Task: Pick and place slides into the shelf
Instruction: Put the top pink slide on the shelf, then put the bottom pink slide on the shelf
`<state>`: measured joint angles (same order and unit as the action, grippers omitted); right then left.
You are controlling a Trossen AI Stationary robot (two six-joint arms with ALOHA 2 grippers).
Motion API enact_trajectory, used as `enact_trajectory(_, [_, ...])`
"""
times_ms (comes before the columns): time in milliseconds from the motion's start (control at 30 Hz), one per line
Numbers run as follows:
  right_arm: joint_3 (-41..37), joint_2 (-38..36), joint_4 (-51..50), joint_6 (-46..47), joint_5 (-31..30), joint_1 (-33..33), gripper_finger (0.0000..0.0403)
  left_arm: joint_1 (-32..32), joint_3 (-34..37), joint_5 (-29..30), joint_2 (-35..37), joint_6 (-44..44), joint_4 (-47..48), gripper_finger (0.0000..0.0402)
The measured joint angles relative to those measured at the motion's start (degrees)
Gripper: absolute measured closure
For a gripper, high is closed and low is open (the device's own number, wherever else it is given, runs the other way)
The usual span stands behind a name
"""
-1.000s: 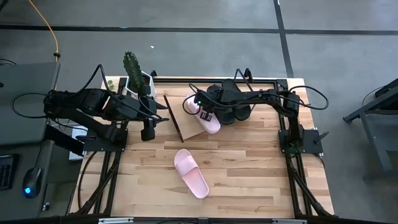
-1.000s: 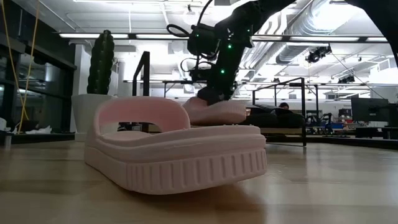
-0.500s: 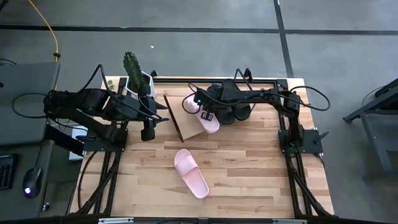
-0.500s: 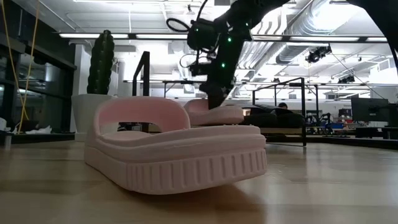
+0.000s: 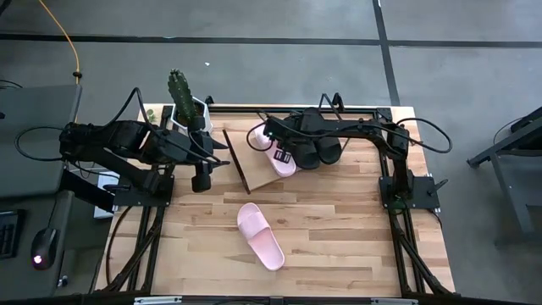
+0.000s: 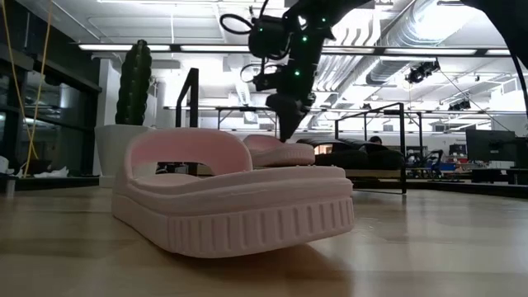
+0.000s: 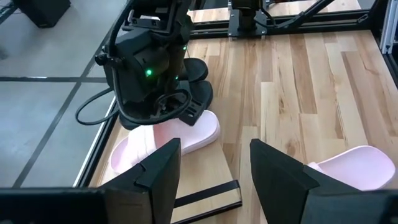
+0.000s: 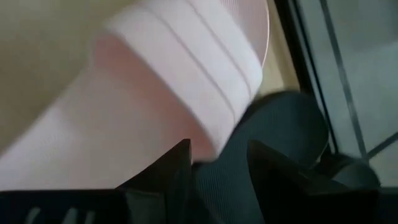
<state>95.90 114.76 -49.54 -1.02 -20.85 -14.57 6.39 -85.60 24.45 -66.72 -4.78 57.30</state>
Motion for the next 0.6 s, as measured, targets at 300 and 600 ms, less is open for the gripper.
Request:
enact_trajectory(300, [0.0, 0.0, -5.04, 0.98, 0.42, 1.47, 0.0256, 0.0, 0.0, -0.09, 0.0, -1.42, 2.06, 0.0224])
enact_trajectory(600, [0.0, 0.0, -4.63, -0.52, 2.91, 4.4, 0.0256, 0.0, 0.0, -4.18, 0.0, -2.72, 4.15, 0.0224])
